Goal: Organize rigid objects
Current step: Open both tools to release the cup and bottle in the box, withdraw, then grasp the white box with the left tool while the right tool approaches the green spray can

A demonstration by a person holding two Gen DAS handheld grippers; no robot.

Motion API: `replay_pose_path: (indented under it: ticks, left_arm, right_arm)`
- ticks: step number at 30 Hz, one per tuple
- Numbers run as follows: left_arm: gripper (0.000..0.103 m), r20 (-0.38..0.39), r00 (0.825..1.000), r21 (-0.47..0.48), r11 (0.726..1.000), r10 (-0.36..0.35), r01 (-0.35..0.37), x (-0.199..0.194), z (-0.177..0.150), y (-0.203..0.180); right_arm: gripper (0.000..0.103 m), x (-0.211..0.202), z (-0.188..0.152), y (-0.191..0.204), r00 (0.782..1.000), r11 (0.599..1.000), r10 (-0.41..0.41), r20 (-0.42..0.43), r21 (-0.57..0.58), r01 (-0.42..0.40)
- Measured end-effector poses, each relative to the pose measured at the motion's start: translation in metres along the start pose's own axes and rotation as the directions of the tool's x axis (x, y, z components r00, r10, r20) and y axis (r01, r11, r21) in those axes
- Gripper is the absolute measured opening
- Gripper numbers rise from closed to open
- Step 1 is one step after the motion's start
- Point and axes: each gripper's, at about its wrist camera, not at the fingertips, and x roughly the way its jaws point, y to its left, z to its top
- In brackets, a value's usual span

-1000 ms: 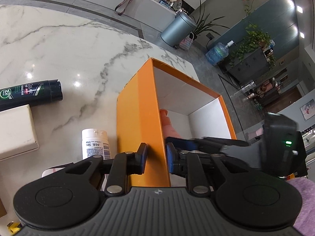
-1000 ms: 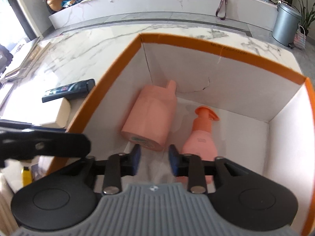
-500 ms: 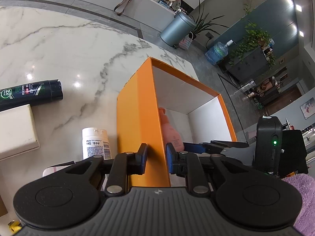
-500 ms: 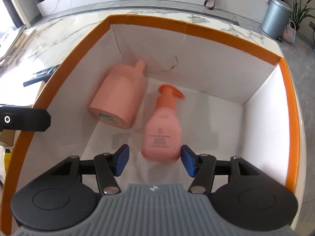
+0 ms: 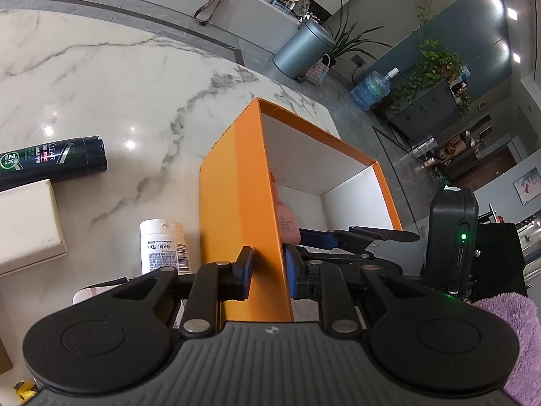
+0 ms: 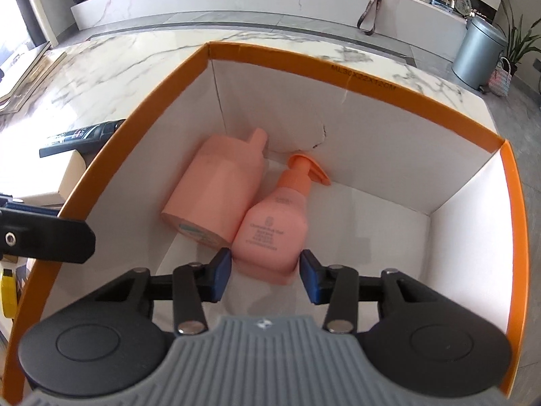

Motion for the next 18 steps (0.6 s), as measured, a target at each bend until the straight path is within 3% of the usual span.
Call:
replay_pose_path:
  ticks: [9, 14, 18]
  left_arm:
    - [0.023, 0.020, 0.999, 0.048, 0.998, 0.050, -0.051, -0.016, 0.003, -0.009]
    - [0.023, 0.075, 0.993, 0.103, 0.989, 0.095, -0.102, -0.047, 0.009, -0.008]
    - [0.023, 0.116, 0.987, 0.125, 0.984, 0.111, -0.125, -0.075, 0.013, 0.007]
  right_arm:
    - [0.055, -0.022, -0.004, 0.005, 0.999, 0.998, -0.033, 0.026, 0.058, 0.031]
    - [0.055, -0.066, -0.002, 0.020, 0.987, 0.986, -0.072, 0.141, 0.156, 0.050]
    - [0.054, -0.101, 0.011, 0.046, 0.964, 0.989, -0.060, 0.257, 0.146, 0.022]
